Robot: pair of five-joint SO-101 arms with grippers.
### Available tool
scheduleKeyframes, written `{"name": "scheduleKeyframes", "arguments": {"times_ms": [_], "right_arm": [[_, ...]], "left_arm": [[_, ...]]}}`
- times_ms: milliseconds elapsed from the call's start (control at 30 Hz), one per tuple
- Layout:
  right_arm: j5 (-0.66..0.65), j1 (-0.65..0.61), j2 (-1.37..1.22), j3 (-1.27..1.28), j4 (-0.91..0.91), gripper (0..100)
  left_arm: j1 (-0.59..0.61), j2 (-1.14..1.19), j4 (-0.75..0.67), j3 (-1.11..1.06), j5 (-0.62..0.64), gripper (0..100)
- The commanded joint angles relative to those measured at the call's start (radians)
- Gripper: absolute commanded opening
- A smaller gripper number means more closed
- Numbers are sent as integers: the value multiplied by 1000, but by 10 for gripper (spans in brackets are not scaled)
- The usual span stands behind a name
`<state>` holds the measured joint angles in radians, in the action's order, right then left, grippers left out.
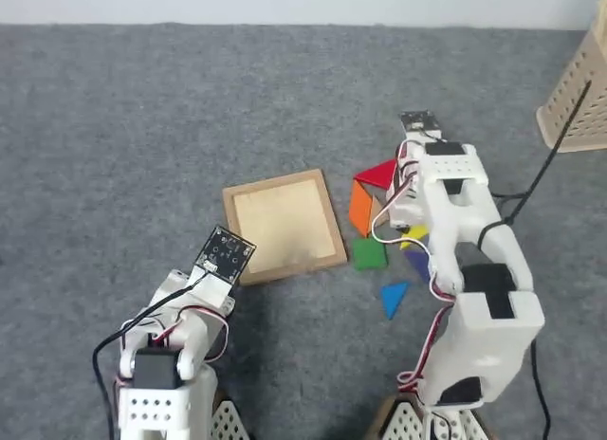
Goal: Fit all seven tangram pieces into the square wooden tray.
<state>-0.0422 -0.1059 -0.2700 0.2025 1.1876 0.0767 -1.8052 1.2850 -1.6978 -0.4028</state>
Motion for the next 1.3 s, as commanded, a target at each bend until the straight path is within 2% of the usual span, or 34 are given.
{"name": "scheduleKeyframes", "arguments": {"times_ms": [0,367,667,800,967,1267], "right_arm": [[-21,12,104,-66,19,308],[-44,-7,-174,-140,-39,310],[-57,-70,-213,-163,-5,296],[-60,-42,-188,-164,-5,226],[-89,-5,-73,-144,36,221],[-101,-35,140,6,-4,220]], "left_arm": [[5,-21,0,13,8,122],[5,-21,0,13,8,122],[3,-21,0,13,8,122],[3,-21,0,13,8,122],[3,-21,0,13,8,122],[3,-21,0,13,8,122]]}}
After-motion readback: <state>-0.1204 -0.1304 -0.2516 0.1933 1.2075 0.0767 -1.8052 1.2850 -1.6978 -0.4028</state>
